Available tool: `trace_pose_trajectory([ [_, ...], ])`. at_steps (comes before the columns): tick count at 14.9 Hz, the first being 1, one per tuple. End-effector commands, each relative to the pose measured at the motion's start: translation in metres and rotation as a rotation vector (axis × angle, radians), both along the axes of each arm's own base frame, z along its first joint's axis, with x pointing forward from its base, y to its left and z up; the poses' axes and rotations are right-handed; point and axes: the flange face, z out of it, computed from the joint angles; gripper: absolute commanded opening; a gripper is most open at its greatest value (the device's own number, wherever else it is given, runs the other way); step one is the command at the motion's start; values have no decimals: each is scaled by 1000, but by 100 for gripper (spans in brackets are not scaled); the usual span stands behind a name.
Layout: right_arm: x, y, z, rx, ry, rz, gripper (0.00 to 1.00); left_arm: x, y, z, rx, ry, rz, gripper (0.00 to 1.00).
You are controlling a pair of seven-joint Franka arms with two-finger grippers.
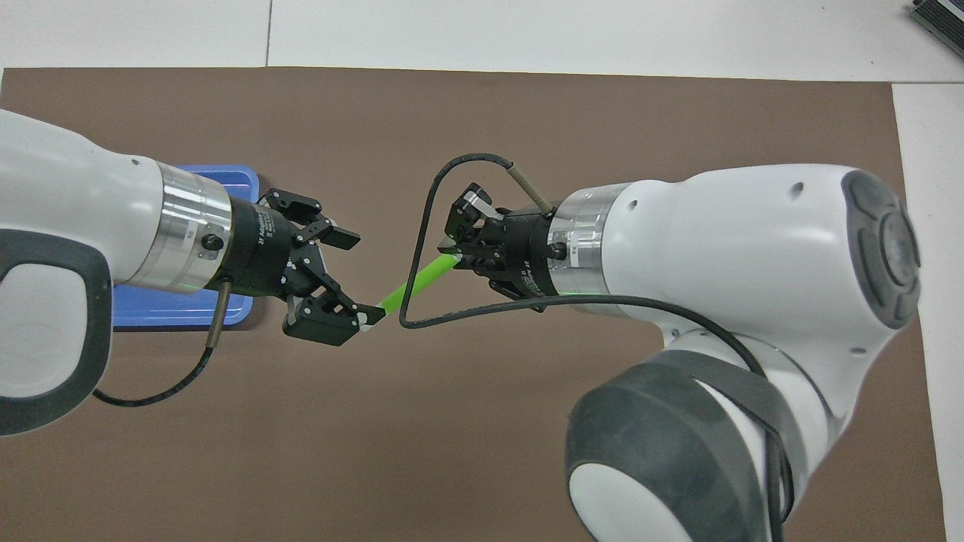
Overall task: Right arm passes pens to left for tray arrangement
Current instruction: 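Close the left gripper on the highlighter while the right gripper releases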
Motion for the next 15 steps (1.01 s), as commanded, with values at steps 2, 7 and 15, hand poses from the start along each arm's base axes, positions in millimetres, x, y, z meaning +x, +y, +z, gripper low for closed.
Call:
trace_pose_trajectory([
  [2,-7,-3,1,7,-15,-4,0,-7,-12,-5,-10,-22,25,98],
  [7,-6,-4,1,7,-16,-4,0,-10,-19,-5,-9,-29,-4,66],
  [15,-6,-4,1,7,-16,-4,0,-9,-22,-1,-21,-76,-63,0],
])
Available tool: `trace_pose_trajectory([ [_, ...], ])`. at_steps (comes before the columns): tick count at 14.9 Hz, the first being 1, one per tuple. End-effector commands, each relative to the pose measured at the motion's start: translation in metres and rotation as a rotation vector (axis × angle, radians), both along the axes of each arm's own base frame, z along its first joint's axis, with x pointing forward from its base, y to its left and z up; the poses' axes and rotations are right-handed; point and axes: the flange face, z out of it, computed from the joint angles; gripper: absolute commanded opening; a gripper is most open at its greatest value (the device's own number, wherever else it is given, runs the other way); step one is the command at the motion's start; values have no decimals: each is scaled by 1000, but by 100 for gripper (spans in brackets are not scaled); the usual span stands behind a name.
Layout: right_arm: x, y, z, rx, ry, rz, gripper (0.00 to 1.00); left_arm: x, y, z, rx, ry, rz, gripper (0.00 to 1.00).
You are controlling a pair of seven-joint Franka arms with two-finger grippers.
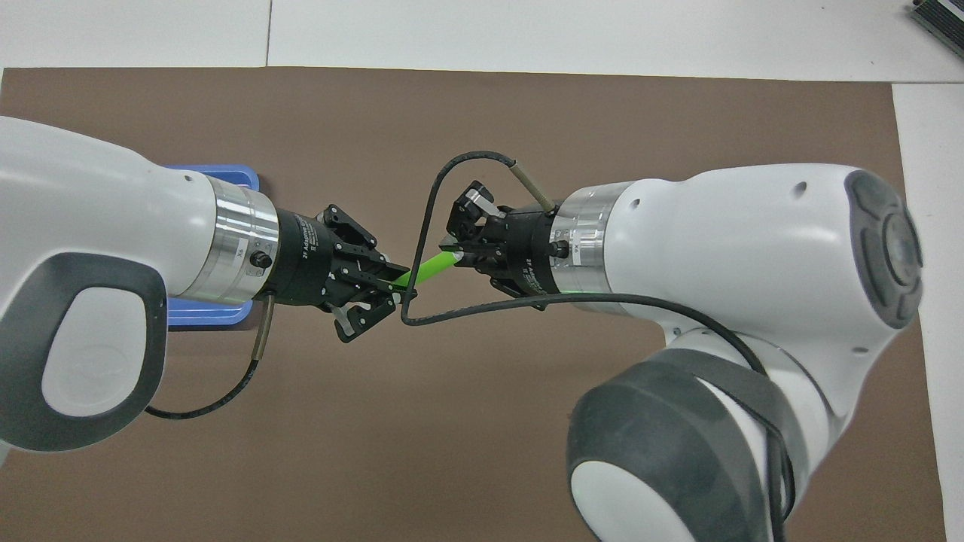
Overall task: Right arm passes pens to left for tray arrangement
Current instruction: 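Close the left gripper on the highlighter while the right gripper releases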
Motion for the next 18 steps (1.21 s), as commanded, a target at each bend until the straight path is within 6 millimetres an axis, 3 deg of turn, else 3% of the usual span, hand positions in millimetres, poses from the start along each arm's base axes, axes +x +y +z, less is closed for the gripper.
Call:
trace_pose_trajectory([
  [1,-9,-1,1,5,-8,5,0,-1,2,3,-11,-27,-10,0],
  [5,-8,-2,1,6,-7,2,0,-4,11,-1,-9,-64,-125,0],
  [6,-7,-3,1,5,-7,3,34,-4,14,-2,-8,-74,-159,0],
  [7,-8,-3,0,2,-5,10,91,-4,20,-3,-5,-79,-185,0],
  [8,-8,-4,-1,-10,-4,25,100,-1,30,-4,-5,-85,-207,0],
  [11,-9,-14,-4,-63,-16,135,100,2,51,-7,-6,-105,-279,0],
  [15,1,-62,-8,-198,-109,381,100,-12,57,-15,51,-217,-619,0],
  [18,12,-95,-15,-301,-194,571,100,-28,52,-31,39,-282,-783,0],
])
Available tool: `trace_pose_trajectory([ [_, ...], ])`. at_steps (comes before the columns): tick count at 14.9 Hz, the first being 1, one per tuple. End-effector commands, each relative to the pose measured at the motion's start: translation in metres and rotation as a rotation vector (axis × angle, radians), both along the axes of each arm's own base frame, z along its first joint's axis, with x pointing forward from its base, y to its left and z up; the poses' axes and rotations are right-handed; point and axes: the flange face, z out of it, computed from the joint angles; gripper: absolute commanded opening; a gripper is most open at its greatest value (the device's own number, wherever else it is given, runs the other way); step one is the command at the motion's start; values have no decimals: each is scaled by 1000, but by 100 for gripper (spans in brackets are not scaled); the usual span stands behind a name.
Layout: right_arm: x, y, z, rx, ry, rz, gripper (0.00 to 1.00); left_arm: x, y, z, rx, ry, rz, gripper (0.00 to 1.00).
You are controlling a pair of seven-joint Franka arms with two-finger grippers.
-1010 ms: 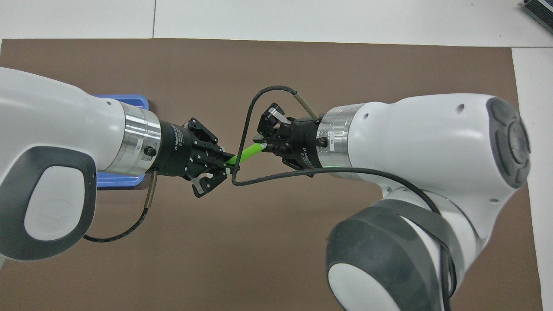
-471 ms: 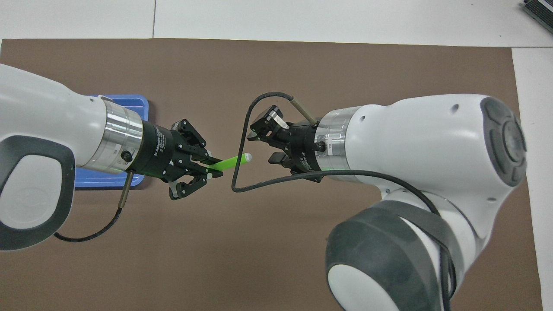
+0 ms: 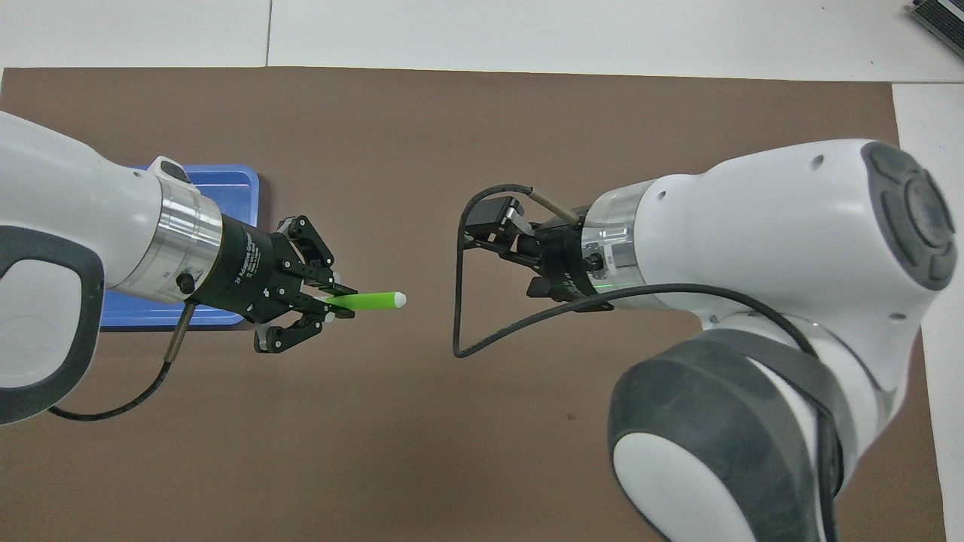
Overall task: Right arm passes pens to left for tray arrangement
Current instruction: 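Lower the highlighter into the tray while the right gripper returns to the cup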
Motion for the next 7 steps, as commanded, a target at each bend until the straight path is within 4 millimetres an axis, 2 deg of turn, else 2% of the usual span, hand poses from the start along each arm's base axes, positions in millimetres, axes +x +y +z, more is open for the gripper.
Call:
trace_pose_trajectory([
  [1,3,-32,-4,-82,-70,153,100,-27,1,-14,-10,-105,-227,0],
  [3,9,-54,-6,-106,-110,239,100,-38,8,-27,-48,-200,-428,0],
  [4,12,-64,-7,-136,-133,281,100,-38,13,-32,-48,-211,-452,0],
  [5,15,-74,-8,-172,-158,330,100,-33,21,-33,-21,-235,-463,0],
  [7,21,-95,-19,-223,-200,447,100,-26,36,-36,63,-308,-612,0],
])
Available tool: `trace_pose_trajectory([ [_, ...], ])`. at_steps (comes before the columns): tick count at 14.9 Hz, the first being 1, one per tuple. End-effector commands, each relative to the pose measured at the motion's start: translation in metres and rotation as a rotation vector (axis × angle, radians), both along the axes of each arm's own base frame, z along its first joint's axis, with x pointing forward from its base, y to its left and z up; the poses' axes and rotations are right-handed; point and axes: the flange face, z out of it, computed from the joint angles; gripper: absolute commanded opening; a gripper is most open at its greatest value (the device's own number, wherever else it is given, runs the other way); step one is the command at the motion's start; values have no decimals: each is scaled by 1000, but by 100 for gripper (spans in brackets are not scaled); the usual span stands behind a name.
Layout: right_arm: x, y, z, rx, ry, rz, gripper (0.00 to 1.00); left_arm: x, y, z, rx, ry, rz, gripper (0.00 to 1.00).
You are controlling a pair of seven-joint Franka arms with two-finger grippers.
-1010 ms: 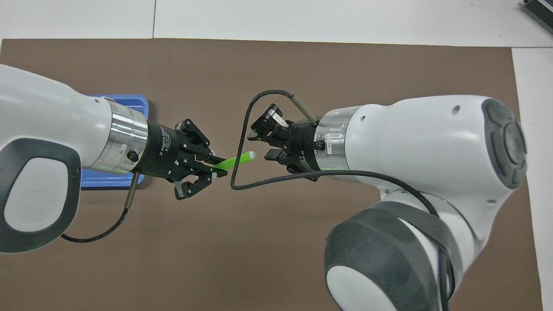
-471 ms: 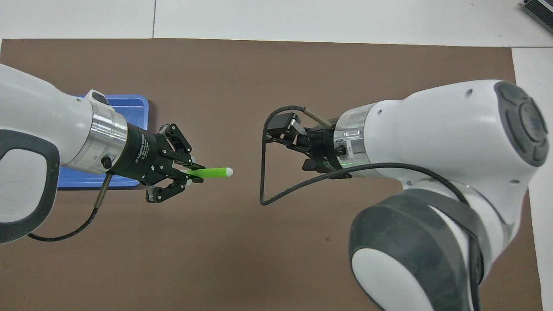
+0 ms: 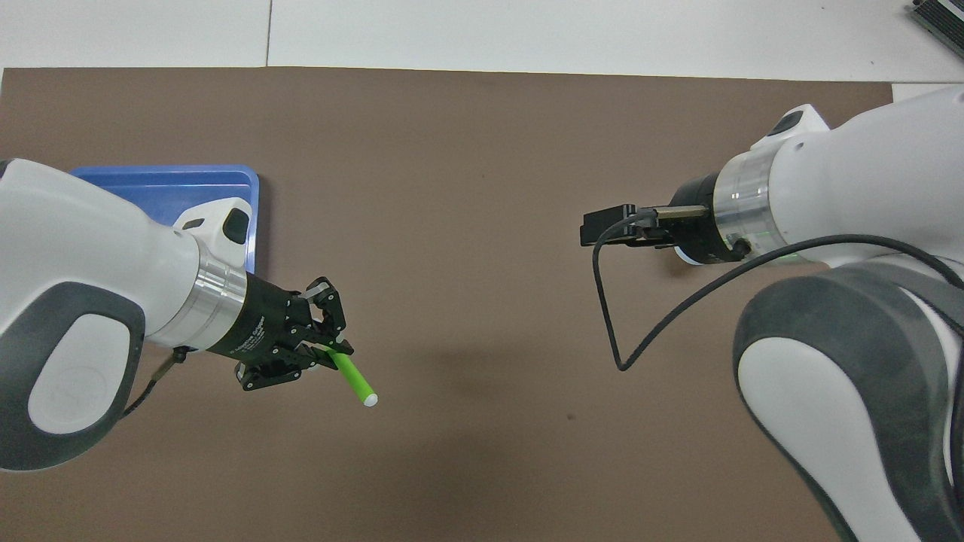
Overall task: Right arm passes pens to left for tray arrangement
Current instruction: 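Lower the highlighter into the tray while the right gripper returns to the cup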
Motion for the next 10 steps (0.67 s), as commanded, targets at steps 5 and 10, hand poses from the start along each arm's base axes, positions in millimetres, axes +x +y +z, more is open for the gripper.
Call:
trace_pose_trajectory([
  [5,1,-70,-56,-168,-85,272,100,21,55,-32,164,-219,-453,0],
  [10,11,-104,-90,-294,-122,342,100,68,99,-69,213,-258,-605,0],
])
